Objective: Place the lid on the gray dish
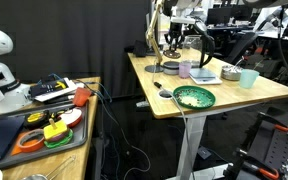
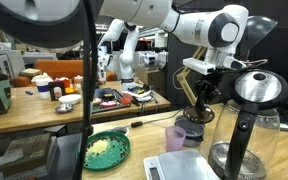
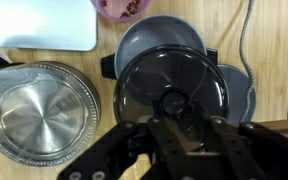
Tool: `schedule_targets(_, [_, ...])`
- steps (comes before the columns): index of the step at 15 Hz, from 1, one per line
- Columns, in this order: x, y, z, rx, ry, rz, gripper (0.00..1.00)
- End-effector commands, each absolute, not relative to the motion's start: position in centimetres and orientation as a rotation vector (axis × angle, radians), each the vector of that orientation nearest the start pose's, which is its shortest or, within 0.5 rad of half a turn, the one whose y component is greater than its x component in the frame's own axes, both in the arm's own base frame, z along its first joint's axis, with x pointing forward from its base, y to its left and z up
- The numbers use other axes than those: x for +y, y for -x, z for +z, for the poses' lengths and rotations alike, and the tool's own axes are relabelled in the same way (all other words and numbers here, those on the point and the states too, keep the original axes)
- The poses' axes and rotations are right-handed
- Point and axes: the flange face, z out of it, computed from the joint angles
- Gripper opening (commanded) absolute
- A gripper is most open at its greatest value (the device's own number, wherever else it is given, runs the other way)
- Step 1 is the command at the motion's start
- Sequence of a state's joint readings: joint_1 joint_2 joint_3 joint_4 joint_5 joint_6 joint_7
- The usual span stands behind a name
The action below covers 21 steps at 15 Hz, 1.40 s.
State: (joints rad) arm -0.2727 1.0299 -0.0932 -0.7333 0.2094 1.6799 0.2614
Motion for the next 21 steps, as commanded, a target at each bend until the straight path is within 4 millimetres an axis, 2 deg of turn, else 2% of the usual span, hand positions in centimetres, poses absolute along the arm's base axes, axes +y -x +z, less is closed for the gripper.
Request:
schedule_targets(1, [-22.9, -75.4, 31.4, 0.917, 2.854, 0.148, 0.08])
schedule_targets(7, [-22.8, -75.0, 27.6, 0.917, 2.852, 0.259, 0.08])
schedule_targets(11, [-22.4, -74.8, 27.4, 0.910, 2.854, 0.297, 0.08])
schedule_targets(13, [-22.2, -74.5, 27.3, 0.900, 2.853, 0.336, 0.29])
schedule_targets(14, [-22.1, -74.3, 27.2, 0.889, 2.850, 0.368, 0.58])
schedule_targets(15, [-21.9, -74.1, 27.1, 0.890, 2.849, 0.398, 0.59])
schedule_targets(18, [-21.6, -73.7, 26.8, 0.882, 2.839, 0.455, 0.79])
schedule_targets(21, [-20.8, -74.1, 27.6, 0.868, 2.852, 0.425, 0.98])
